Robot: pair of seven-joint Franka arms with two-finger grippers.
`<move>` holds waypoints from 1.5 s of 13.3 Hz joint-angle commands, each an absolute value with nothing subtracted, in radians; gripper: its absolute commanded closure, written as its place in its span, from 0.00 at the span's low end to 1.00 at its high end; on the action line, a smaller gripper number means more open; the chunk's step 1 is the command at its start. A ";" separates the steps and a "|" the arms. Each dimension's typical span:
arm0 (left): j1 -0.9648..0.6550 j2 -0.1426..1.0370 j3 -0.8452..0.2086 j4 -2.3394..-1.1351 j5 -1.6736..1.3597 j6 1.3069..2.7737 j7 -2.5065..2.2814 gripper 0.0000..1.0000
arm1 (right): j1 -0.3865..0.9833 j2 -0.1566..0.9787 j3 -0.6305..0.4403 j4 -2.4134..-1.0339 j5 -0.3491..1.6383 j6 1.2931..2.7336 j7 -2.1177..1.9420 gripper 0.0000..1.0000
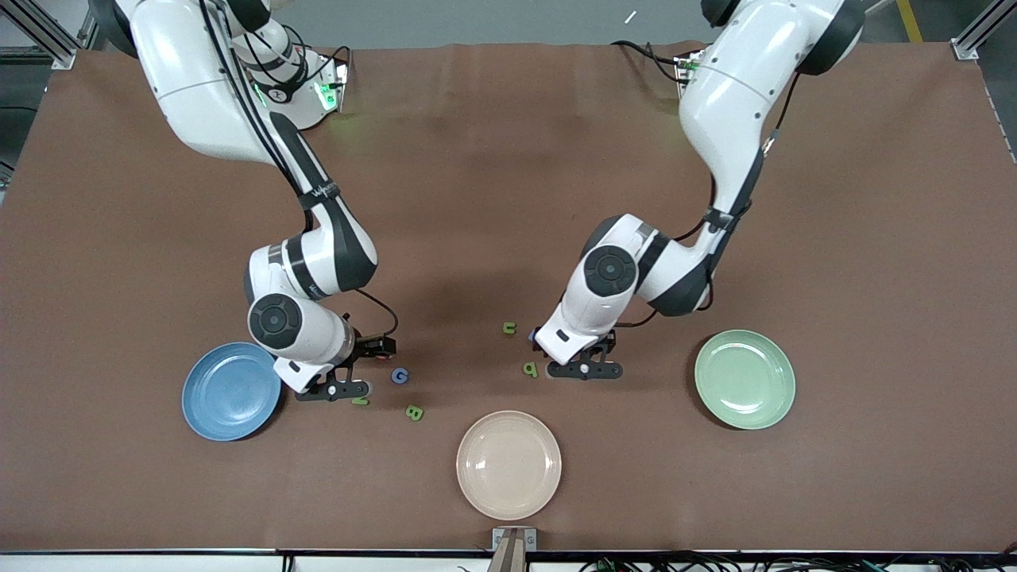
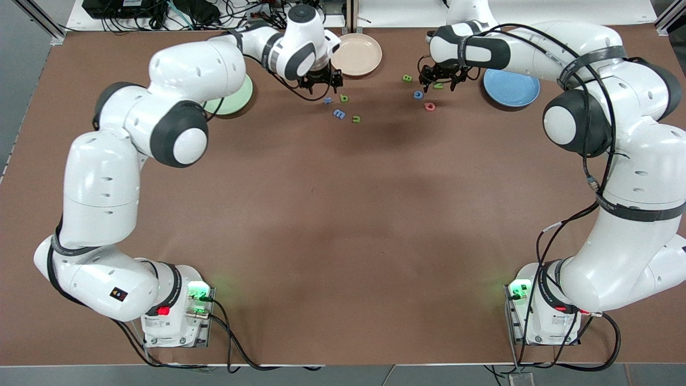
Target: Sort uppercase to blue plate, lowercase to green plate
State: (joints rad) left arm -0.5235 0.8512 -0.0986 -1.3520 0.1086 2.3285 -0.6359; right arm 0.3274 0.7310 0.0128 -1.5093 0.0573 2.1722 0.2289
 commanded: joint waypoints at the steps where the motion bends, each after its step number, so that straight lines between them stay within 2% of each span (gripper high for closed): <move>1: -0.563 0.897 -0.058 -1.296 0.130 2.325 -0.663 0.26 | 0.350 0.744 0.005 -1.563 0.077 2.262 0.235 0.00; 3: -0.564 0.913 -0.057 -1.296 0.132 2.376 -0.664 0.29 | 0.354 0.742 0.005 -1.620 0.077 2.341 0.235 0.00; 6: -0.566 0.934 -0.055 -1.296 0.135 2.424 -0.664 0.32 | 0.359 0.742 0.006 -1.641 0.078 2.352 0.239 0.00; 8: -0.566 0.943 -0.055 -1.296 0.135 2.424 -0.663 0.35 | 0.368 0.742 0.006 -1.649 0.078 2.350 0.241 0.07; 10: -0.566 0.948 -0.049 -1.298 0.135 2.428 -0.663 0.37 | 0.373 0.741 0.005 -1.652 0.078 2.339 0.241 0.21; 16: -0.566 0.950 -0.051 -1.304 0.133 2.428 -0.682 0.54 | 0.373 0.736 0.005 -1.647 0.077 2.307 0.241 0.70; 17: -0.566 0.948 -0.051 -1.304 0.132 2.428 -0.693 0.55 | 0.371 0.736 0.005 -1.647 0.077 2.307 0.241 0.77; 20: -0.574 0.945 -0.052 -1.307 0.126 2.425 -0.703 0.62 | 0.362 0.732 0.002 -1.637 0.077 2.307 0.232 0.87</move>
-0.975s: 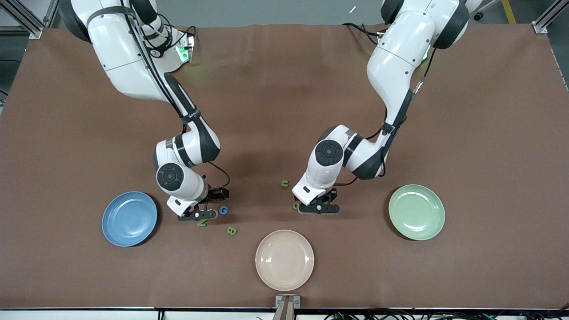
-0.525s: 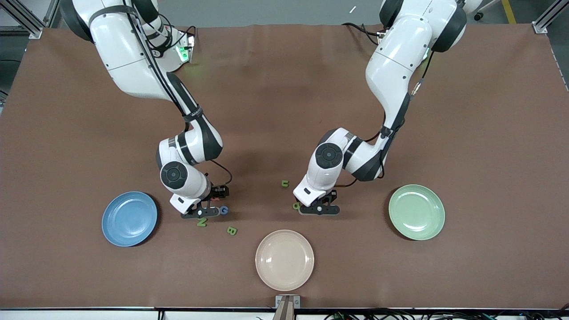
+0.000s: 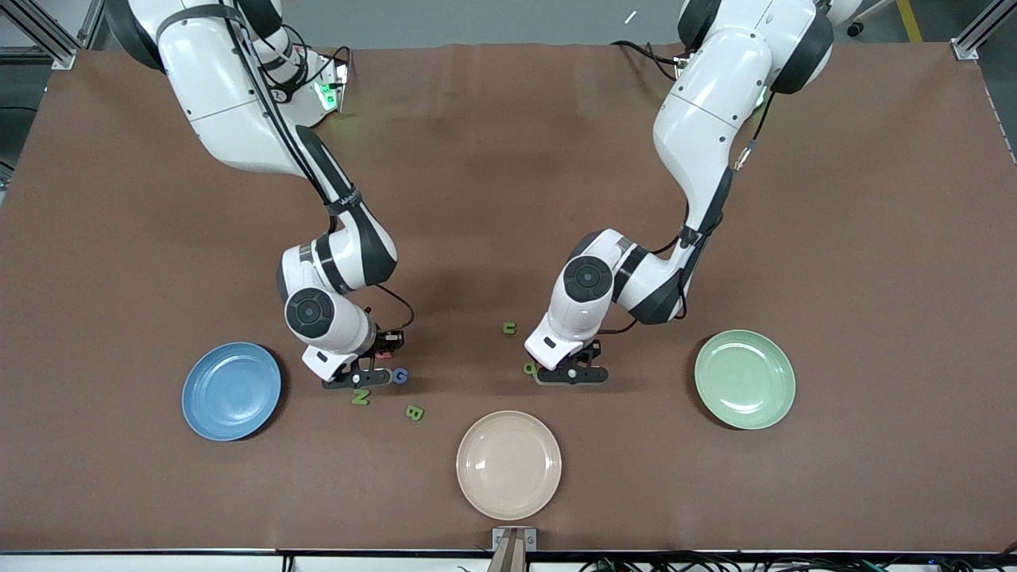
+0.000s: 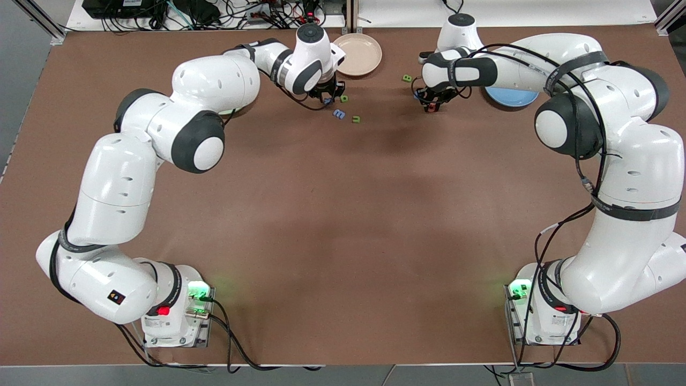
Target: Sort uppercase to blue plate, lowercase to green plate
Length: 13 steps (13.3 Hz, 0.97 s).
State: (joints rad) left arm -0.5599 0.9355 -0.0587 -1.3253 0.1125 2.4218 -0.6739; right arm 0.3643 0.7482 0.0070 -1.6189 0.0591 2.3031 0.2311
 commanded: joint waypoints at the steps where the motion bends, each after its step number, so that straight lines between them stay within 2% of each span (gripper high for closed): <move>1: -0.574 0.942 -0.052 -1.307 0.124 2.422 -0.718 0.67 | 0.353 0.727 -0.005 -1.623 0.069 2.300 0.227 0.87; 3: -0.574 0.939 -0.052 -1.307 0.124 2.416 -0.752 0.77 | 0.290 0.716 -0.037 -1.550 0.040 2.219 0.166 0.87; 5: -0.569 0.933 -0.052 -1.315 0.124 2.408 -0.750 0.96 | 0.203 0.716 -0.038 -1.491 0.031 2.168 0.042 0.87; 7: -0.558 0.916 -0.052 -1.316 0.130 2.376 -0.749 0.99 | 0.137 0.718 -0.040 -1.485 0.028 2.169 -0.062 0.86; 10: -0.477 0.806 -0.052 -1.322 0.135 2.176 -0.738 0.98 | 0.054 0.727 -0.041 -1.485 -0.012 2.177 -0.178 0.81; 12: -0.407 0.758 -0.054 -1.336 0.137 2.090 -0.729 0.96 | 0.038 0.736 -0.041 -1.488 -0.018 2.190 -0.181 0.67; 13: -0.373 0.752 -0.055 -1.341 0.137 2.080 -0.729 0.96 | 0.038 0.741 -0.041 -1.494 -0.018 2.209 -0.181 0.51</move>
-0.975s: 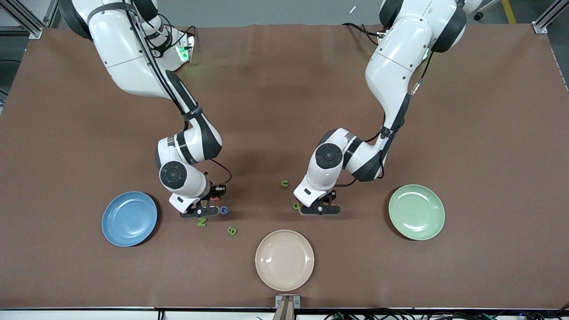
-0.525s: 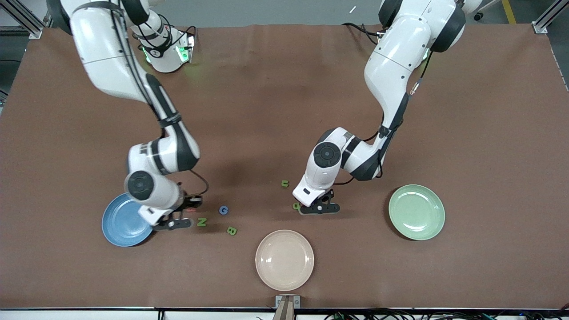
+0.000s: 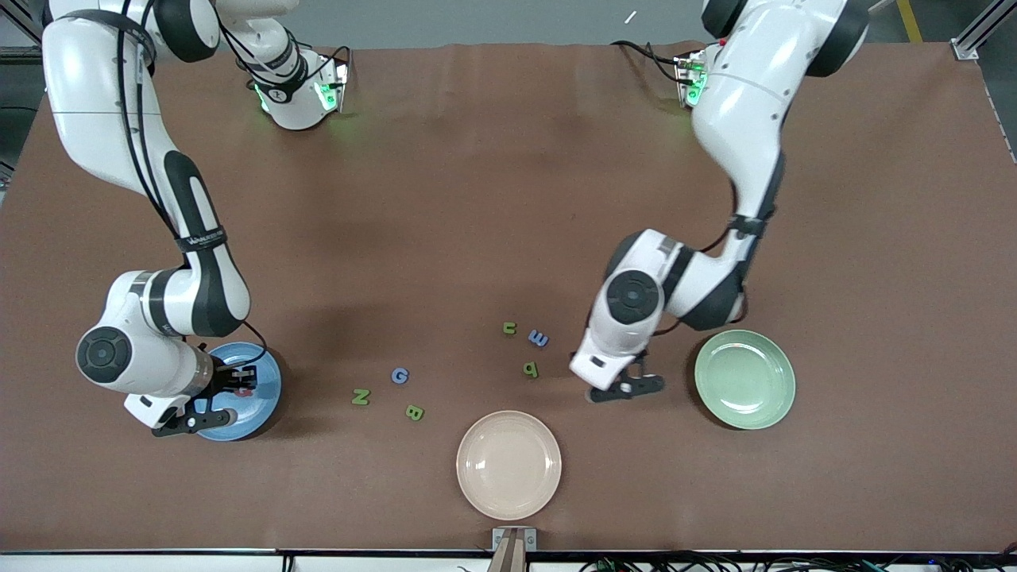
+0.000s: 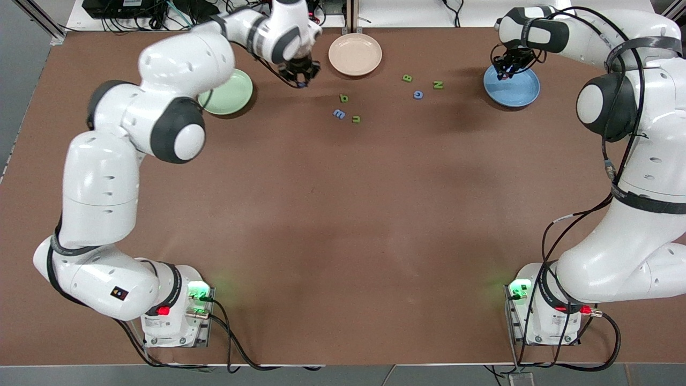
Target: Sort uppercase to blue plate, lowercase to green plate
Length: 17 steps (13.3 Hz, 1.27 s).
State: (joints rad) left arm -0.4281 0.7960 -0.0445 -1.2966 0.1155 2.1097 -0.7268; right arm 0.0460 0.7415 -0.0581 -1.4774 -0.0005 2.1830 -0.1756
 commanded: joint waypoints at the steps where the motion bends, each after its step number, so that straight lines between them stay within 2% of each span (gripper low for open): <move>1: -0.344 0.740 -0.055 -1.370 0.137 2.080 -0.713 0.96 | 0.038 0.744 -0.041 -1.494 -0.018 2.213 -0.181 0.40; 4: -0.246 0.729 -0.057 -1.433 0.138 2.097 -0.632 0.95 | 0.051 0.735 -0.040 -1.491 -0.020 2.210 -0.181 0.20; 8: -0.151 0.732 -0.058 -1.463 0.137 2.094 -0.592 0.94 | 0.107 0.736 -0.031 -1.486 0.012 2.215 -0.141 0.20; 10: -0.112 0.733 -0.058 -1.470 0.130 2.089 -0.583 0.86 | 0.158 0.741 -0.032 -1.485 0.029 2.223 -0.014 0.20; 11: -0.104 0.729 -0.061 -1.494 0.129 2.088 -0.575 0.77 | 0.188 0.739 -0.031 -1.486 0.032 2.232 0.070 0.20; 12: -0.104 0.723 -0.061 -1.512 0.127 2.088 -0.575 0.34 | 0.221 0.739 -0.032 -1.486 0.035 2.249 0.154 0.19; 13: -0.104 0.716 -0.061 -1.513 0.124 2.082 -0.590 0.01 | 0.256 0.741 -0.032 -1.494 0.035 2.287 0.238 0.19; 17: -0.155 0.704 -0.070 -1.509 0.124 2.059 -0.697 0.00 | 0.376 0.790 -0.032 -1.496 0.031 2.406 0.577 0.19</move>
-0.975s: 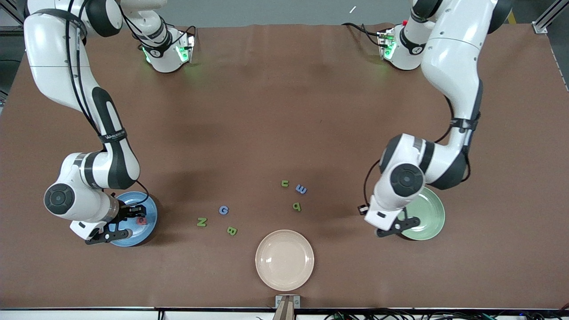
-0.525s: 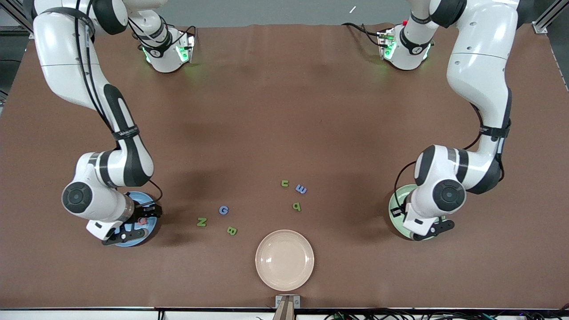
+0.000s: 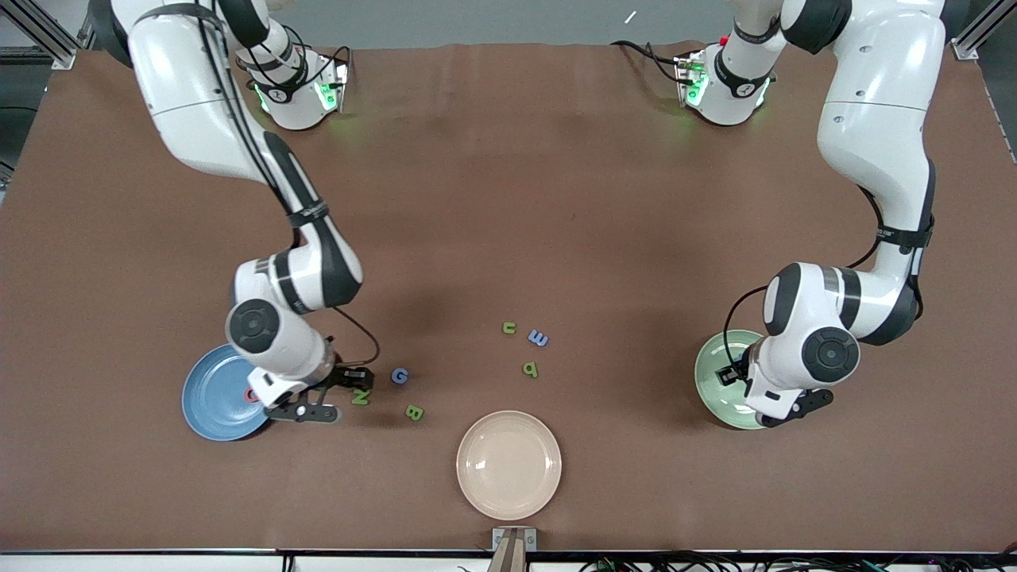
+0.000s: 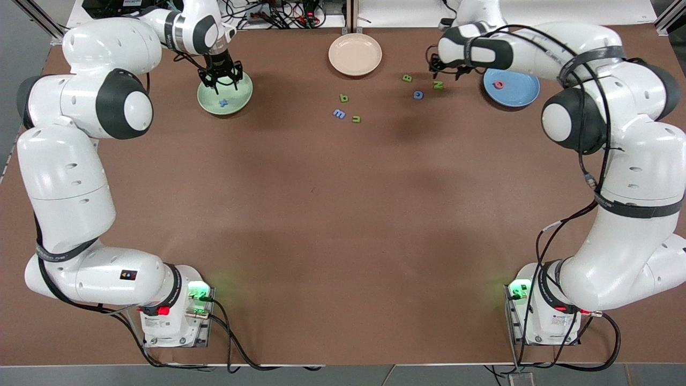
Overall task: Sort uppercase to blue plate, lowercase to green plate
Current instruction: 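Grasp the blue c with the right gripper while the left grasps blue m, then carry the blue c onto the blue plate and open the right gripper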
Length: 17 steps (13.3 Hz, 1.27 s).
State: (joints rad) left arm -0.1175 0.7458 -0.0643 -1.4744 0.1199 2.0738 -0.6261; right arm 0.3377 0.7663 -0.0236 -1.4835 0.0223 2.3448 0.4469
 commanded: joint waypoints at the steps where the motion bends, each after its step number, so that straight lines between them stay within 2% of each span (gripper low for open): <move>1: -0.182 0.693 -0.084 -1.509 0.124 2.059 -0.722 0.00 | 0.391 0.804 -0.034 -1.497 0.023 2.442 0.666 0.19; 5: -0.352 0.696 -0.092 -1.497 0.123 2.080 -0.931 0.00 | 0.431 0.836 -0.034 -1.499 0.021 2.462 0.744 0.20; 7: -0.396 0.715 -0.094 -1.497 0.114 2.143 -1.047 0.01 | 0.431 0.836 -0.034 -1.512 0.021 2.465 0.744 0.21; 8: -0.432 0.732 -0.094 -1.496 0.082 2.189 -1.111 0.01 | 0.433 0.836 -0.034 -1.514 0.021 2.467 0.744 0.25; 9: -0.468 0.748 -0.092 -1.490 0.046 2.228 -1.161 0.01 | 0.433 0.836 -0.034 -1.514 0.021 2.462 0.742 0.30; 12: -0.514 0.820 -0.094 -1.424 -0.009 2.316 -1.337 0.10 | 0.433 0.836 -0.034 -1.514 0.021 2.461 0.741 0.56; 15: -0.558 0.905 -0.092 -1.326 -0.035 2.344 -1.495 0.15 | 0.433 0.836 -0.034 -1.514 0.020 2.457 0.739 0.76; 17: -0.574 0.926 -0.092 -1.301 -0.035 2.344 -1.572 0.19 | 0.431 0.830 -0.034 -1.513 0.018 2.450 0.735 0.88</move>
